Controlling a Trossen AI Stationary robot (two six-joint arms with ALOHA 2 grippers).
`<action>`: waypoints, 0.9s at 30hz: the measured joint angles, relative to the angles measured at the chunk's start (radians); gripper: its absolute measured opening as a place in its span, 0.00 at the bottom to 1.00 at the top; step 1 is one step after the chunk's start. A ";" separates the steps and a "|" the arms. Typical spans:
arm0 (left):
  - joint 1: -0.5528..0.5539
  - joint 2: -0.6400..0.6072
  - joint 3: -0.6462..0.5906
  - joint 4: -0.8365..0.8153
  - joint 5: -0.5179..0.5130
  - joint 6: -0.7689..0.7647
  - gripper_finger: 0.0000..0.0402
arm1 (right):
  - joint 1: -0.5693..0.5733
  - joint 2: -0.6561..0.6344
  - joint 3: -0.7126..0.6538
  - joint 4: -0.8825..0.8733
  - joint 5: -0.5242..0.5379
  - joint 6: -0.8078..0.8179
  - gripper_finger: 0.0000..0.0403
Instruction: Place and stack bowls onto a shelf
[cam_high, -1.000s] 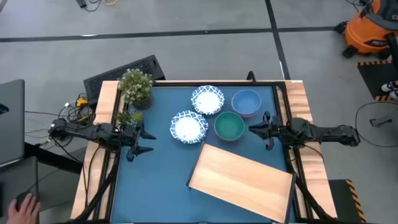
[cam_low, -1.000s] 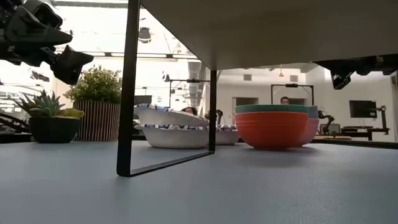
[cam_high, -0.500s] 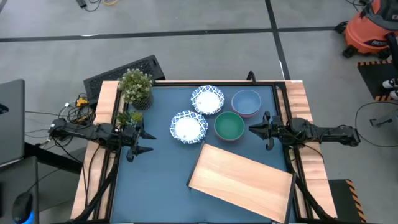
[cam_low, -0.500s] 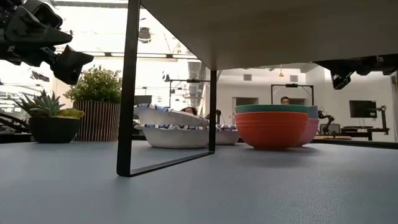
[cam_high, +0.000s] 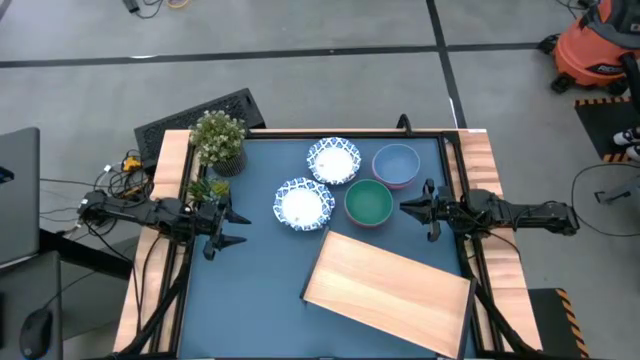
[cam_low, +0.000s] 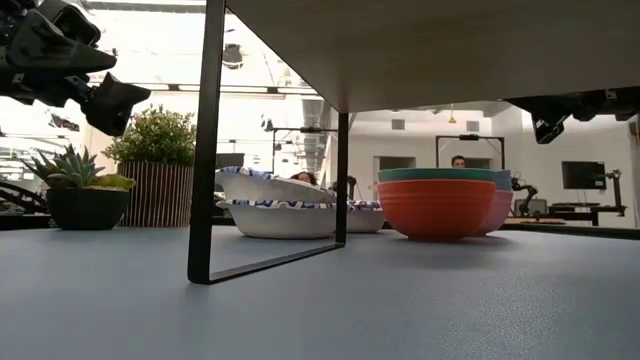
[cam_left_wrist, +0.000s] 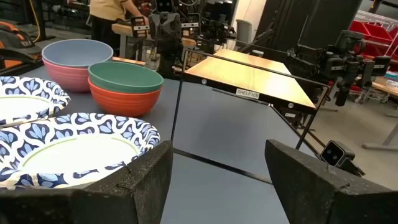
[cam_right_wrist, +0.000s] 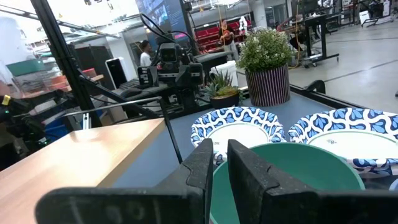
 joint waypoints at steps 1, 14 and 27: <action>0.000 0.000 0.000 0.000 0.000 0.000 0.61 | 0.000 0.000 0.000 0.000 0.000 0.000 0.18; 0.000 0.000 0.000 0.000 0.000 0.000 0.61 | 0.000 0.000 0.000 0.000 0.000 0.000 0.18; 0.000 0.000 0.000 0.030 -0.034 -0.258 0.61 | -0.001 0.000 0.000 0.015 0.018 0.000 0.18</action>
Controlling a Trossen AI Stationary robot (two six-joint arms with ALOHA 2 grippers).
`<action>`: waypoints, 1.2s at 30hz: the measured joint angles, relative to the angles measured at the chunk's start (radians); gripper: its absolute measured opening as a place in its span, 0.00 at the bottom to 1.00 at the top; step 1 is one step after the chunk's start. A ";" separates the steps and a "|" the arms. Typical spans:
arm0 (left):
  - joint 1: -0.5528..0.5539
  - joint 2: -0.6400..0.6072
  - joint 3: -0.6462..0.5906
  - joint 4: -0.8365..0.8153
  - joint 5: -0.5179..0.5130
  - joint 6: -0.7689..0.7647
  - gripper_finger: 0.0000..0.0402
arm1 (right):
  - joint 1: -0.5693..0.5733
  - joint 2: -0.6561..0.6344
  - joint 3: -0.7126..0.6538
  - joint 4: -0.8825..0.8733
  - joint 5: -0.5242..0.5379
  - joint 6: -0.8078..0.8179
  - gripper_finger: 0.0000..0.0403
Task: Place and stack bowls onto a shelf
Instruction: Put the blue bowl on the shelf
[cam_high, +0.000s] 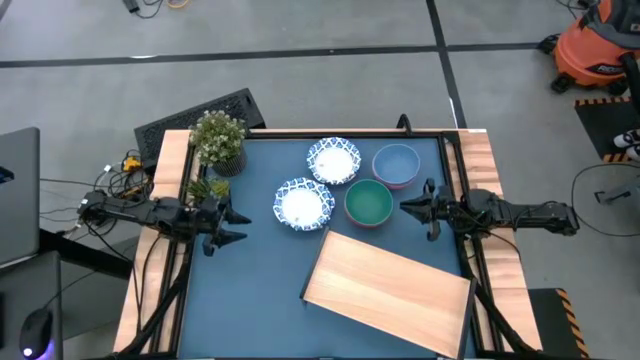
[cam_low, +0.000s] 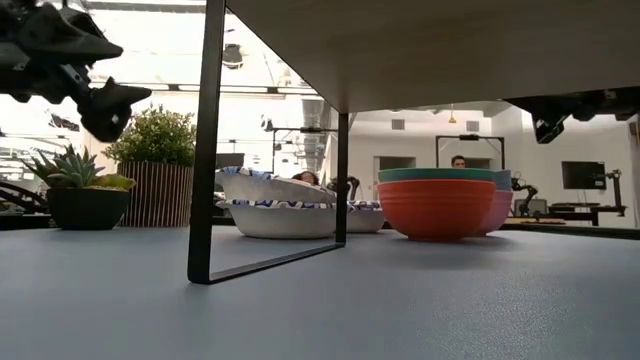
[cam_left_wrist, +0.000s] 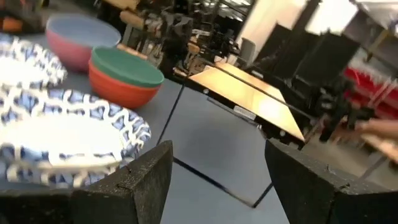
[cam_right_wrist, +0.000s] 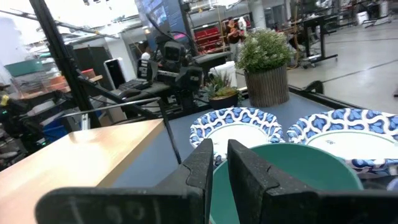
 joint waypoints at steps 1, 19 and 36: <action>0.000 0.000 0.000 -0.001 -0.012 -0.031 0.61 | -0.002 0.000 0.000 0.009 0.009 0.000 0.18; 0.001 0.000 0.000 0.073 -0.416 -0.334 0.61 | -0.024 0.000 0.001 0.296 0.134 0.428 0.18; 0.000 0.044 0.142 0.450 -0.569 -0.231 0.61 | -0.158 0.616 0.990 -0.817 0.238 -0.069 0.18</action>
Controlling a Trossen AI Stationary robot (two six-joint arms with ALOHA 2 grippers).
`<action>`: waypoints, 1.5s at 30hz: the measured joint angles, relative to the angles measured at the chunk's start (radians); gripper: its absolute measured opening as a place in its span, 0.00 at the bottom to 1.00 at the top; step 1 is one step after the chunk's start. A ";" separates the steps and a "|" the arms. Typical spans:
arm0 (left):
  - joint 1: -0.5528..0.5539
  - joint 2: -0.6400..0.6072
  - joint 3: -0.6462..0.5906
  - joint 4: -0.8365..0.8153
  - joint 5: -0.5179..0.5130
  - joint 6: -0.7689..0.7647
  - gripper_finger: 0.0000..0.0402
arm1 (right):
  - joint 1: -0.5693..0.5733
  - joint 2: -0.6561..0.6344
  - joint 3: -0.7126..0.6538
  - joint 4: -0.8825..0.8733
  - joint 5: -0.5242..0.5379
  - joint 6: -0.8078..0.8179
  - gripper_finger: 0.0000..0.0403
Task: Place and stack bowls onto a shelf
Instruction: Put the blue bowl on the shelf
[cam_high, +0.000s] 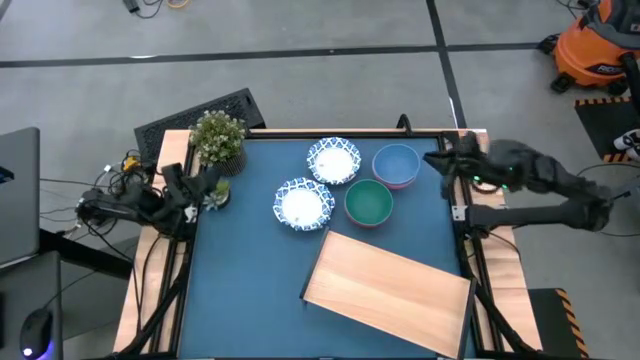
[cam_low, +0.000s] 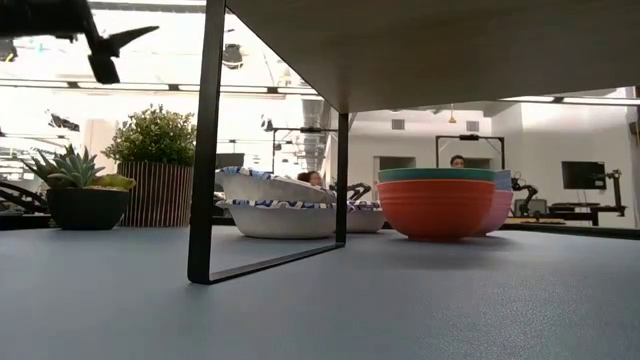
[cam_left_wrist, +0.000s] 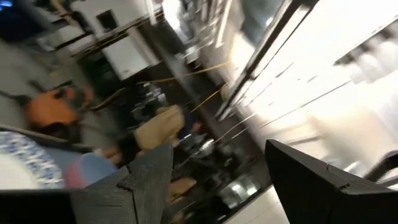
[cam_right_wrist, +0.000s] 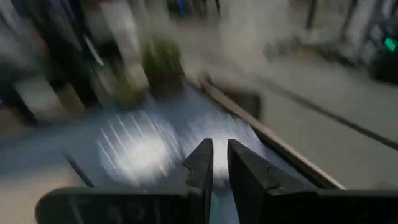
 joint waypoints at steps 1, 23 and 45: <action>0.000 0.021 0.032 -0.051 -0.017 -0.001 0.61 | -0.012 0.059 0.049 -0.069 0.016 -0.023 0.18; 0.000 0.330 0.298 -0.309 -0.026 0.019 0.61 | -0.293 0.564 0.267 -0.482 -0.267 -0.577 0.36; 0.000 0.376 0.298 -0.388 -0.025 -0.012 0.61 | -0.298 0.675 -0.072 -0.215 -0.248 -0.850 0.56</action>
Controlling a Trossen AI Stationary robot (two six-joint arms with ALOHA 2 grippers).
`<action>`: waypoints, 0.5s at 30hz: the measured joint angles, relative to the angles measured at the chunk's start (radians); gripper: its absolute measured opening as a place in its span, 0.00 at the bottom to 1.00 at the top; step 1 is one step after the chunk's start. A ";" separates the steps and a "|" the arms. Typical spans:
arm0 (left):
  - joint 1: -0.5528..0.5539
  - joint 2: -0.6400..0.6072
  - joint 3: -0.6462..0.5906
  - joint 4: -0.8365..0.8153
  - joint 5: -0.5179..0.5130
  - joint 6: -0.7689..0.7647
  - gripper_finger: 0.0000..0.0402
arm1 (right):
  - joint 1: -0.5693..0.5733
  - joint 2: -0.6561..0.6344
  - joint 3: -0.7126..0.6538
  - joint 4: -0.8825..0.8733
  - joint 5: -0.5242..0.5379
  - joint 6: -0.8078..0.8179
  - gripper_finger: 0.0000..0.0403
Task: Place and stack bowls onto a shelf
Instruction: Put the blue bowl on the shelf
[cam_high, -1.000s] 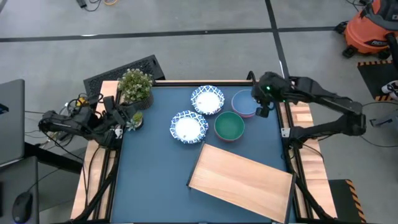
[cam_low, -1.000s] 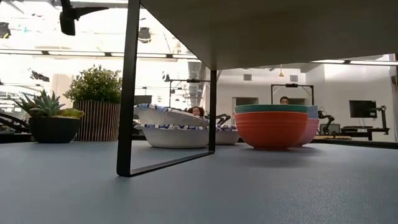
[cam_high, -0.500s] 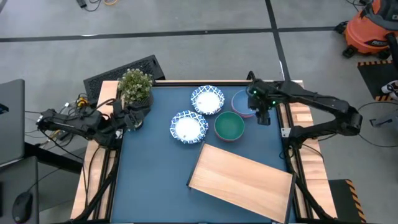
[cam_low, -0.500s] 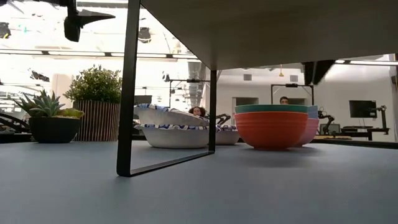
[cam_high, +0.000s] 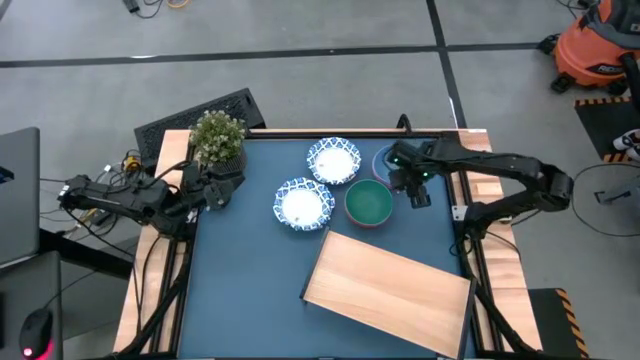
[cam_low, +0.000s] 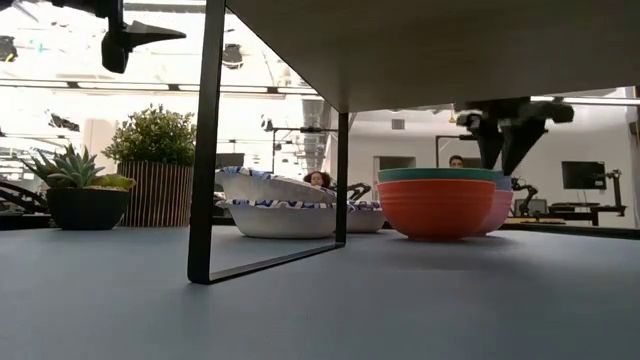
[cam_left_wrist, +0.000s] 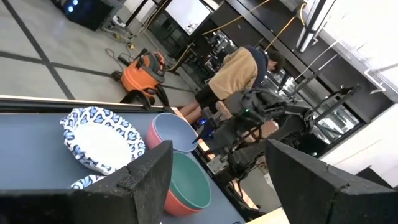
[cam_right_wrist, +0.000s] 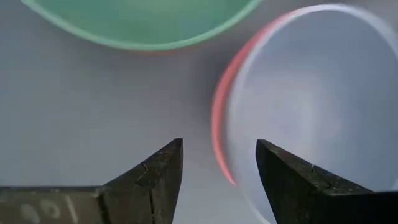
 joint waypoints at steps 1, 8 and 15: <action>0.000 0.000 0.000 0.000 0.000 0.000 0.61 | 0.000 0.015 -0.008 0.006 0.002 0.002 0.56; 0.000 0.000 0.000 0.000 0.001 0.000 0.61 | 0.000 0.049 -0.015 0.020 0.040 0.012 0.48; 0.000 0.000 0.000 -0.002 0.001 0.000 0.61 | -0.013 0.036 -0.014 0.014 0.072 0.011 0.23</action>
